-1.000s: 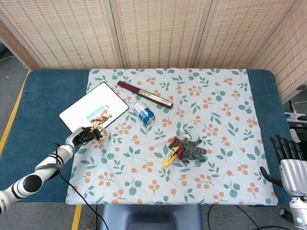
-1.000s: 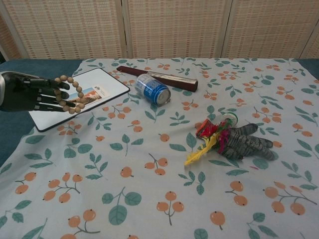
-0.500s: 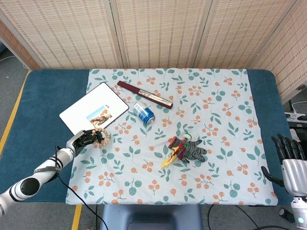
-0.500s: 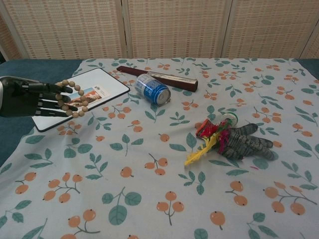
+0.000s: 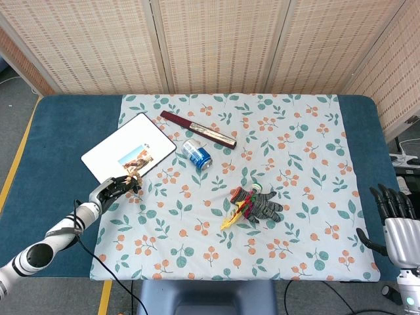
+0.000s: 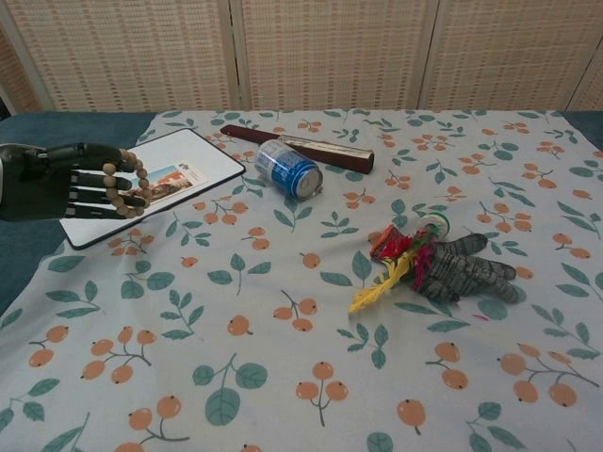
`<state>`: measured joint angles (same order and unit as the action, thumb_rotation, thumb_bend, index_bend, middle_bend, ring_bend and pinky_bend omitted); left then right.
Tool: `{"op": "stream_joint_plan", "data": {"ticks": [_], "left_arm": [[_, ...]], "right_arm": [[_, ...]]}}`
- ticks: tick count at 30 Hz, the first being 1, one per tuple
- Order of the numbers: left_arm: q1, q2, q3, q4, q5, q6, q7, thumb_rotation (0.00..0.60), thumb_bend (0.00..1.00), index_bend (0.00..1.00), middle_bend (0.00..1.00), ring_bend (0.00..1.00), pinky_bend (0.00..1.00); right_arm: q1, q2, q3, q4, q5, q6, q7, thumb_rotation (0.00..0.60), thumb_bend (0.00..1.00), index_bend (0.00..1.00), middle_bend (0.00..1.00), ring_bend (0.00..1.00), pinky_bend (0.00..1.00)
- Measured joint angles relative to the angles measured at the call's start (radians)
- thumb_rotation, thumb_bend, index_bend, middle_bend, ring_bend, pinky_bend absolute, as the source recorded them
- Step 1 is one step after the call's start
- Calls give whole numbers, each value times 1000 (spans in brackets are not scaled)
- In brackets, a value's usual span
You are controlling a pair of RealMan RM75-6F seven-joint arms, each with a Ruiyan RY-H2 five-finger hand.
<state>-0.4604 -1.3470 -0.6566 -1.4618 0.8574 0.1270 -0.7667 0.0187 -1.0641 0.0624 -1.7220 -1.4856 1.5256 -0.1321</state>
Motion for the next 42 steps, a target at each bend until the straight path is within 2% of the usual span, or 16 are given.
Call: {"op": "stream_joint_plan", "data": {"ticks": [2, 6, 9, 12, 14, 18, 21, 29, 35, 38, 42], "left_arm": [[-1, 0, 2, 0, -5, 6, 0, 295, 436, 569, 588, 272, 0], [-6, 0, 7, 1, -15, 11, -1, 264, 441, 605, 594, 272, 0], [-14, 4, 16, 2, -19, 2, 5, 254, 497, 614, 597, 272, 0], [-19, 9, 23, 2, -14, -1, 18, 303, 595, 610, 598, 273, 0], [-21, 11, 25, 1, -13, -2, 23, 385, 677, 607, 598, 273, 0], [-21, 13, 29, -1, -3, 0, 38, 549, 715, 595, 597, 272, 0], [-21, 13, 31, -3, -1, 5, 42, 588, 725, 595, 596, 272, 0], [-21, 16, 40, -7, 1, 13, 51, 600, 894, 595, 600, 280, 0], [-12, 17, 49, -26, 50, 54, 92, 600, 837, 557, 572, 281, 0], [-6, 7, 75, -27, 120, 132, 162, 600, 829, 544, 556, 275, 0], [7, -29, 139, -23, 215, 325, 281, 600, 785, 516, 543, 271, 0]], "right_arm": [[0, 1, 0, -2, 1, -2, 0, 513, 196, 0, 0, 0, 0], [0, 2, 0, -2, 2, -2, 0, 513, 196, 0, 0, 0, 0], [0, 2, 1, -2, 3, -2, 0, 512, 196, 0, 0, 0, 0], [-1, 2, 1, -2, 3, 0, 1, 514, 195, 0, 0, 0, 0], [-1, 3, 2, -2, 4, 1, 1, 514, 196, 0, 0, 0, 0], [-1, 3, 2, -2, 2, 2, 1, 514, 196, 0, 0, 0, 0], [-1, 4, 1, -3, 2, 1, 3, 514, 195, 0, 0, 0, 0], [-4, 6, 0, -5, -2, 6, 4, 514, 195, 0, 0, 0, 0], [-4, 5, 0, -5, -7, 8, 3, 513, 196, 0, 0, 0, 0], [-2, -1, -1, 2, -18, 12, 0, 512, 196, 0, 0, 0, 0], [-2, -3, -3, 5, -20, 10, 2, 512, 196, 0, 0, 0, 0]]}}
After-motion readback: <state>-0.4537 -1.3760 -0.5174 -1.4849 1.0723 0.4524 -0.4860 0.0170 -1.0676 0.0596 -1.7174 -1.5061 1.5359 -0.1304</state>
